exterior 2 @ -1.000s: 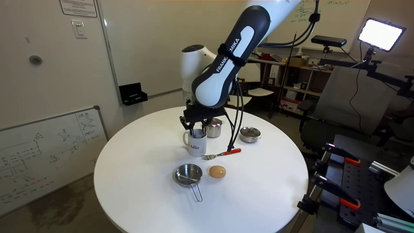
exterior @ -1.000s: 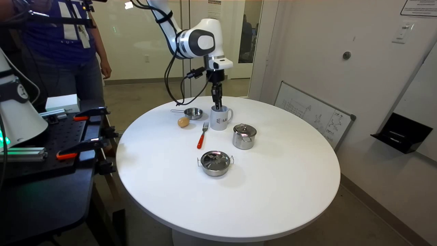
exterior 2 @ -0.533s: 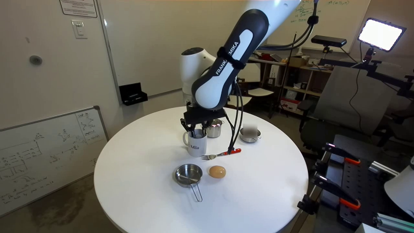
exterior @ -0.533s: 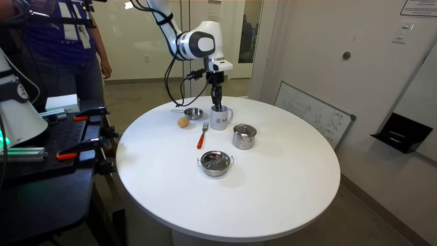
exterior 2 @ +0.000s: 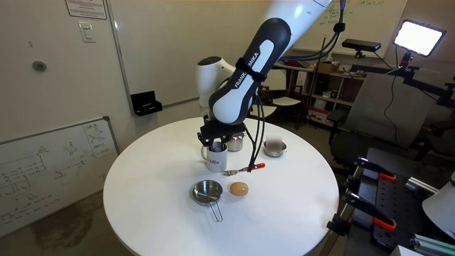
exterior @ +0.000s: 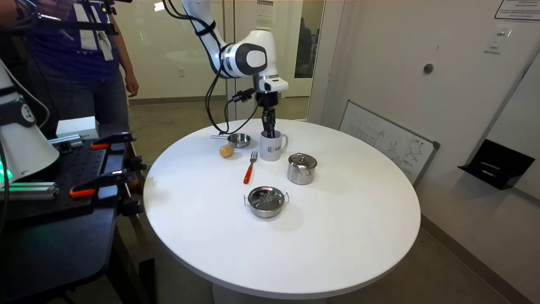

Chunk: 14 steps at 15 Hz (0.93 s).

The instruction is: Remove the salt cellar from the mug cup

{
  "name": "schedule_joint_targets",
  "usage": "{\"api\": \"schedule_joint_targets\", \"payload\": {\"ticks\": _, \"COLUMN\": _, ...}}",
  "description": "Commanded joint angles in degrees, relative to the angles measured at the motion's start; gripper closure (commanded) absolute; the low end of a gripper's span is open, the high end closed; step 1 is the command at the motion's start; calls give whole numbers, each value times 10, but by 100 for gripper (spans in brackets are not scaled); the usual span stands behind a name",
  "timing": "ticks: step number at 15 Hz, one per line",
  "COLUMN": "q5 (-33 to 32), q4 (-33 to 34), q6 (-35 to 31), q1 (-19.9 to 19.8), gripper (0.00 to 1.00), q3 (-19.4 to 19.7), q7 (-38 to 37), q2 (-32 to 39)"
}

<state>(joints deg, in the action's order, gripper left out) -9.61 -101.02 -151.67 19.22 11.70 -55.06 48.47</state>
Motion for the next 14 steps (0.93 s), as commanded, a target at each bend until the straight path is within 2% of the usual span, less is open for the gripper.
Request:
{"api": "schedule_joint_targets", "payload": {"ticks": 1, "q5": 5, "q4": 26, "q6": 19, "q1": 12, "gripper": 56, "q3": 12, "q7": -14, "q2": 19}}
{"api": "schedule_joint_targets", "payload": {"ticks": 8, "q5": -3, "q4": 38, "q6": 32, "q1": 24, "gripper": 53, "q3": 26, "q7": -25, "q2": 28}}
{"api": "schedule_joint_targets", "payload": {"ticks": 9, "q5": -4, "q4": 40, "q6": 33, "q1": 25, "gripper": 49, "q3": 27, "q7": -27, "q2": 29}}
{"api": "schedule_joint_targets", "payload": {"ticks": 11, "q5": -6, "q4": 42, "q6": 33, "q1": 27, "gripper": 51, "q3": 29, "q7": -31, "q2": 31}}
{"api": "schedule_joint_targets", "payload": {"ticks": 13, "q5": -7, "q4": 45, "q6": 34, "q1": 30, "gripper": 60, "q3": 31, "q7": -34, "q2": 34}}
{"api": "schedule_joint_targets", "payload": {"ticks": 14, "q5": -8, "q4": 47, "q6": 34, "q1": 31, "gripper": 75, "q3": 32, "q7": -35, "q2": 36}}
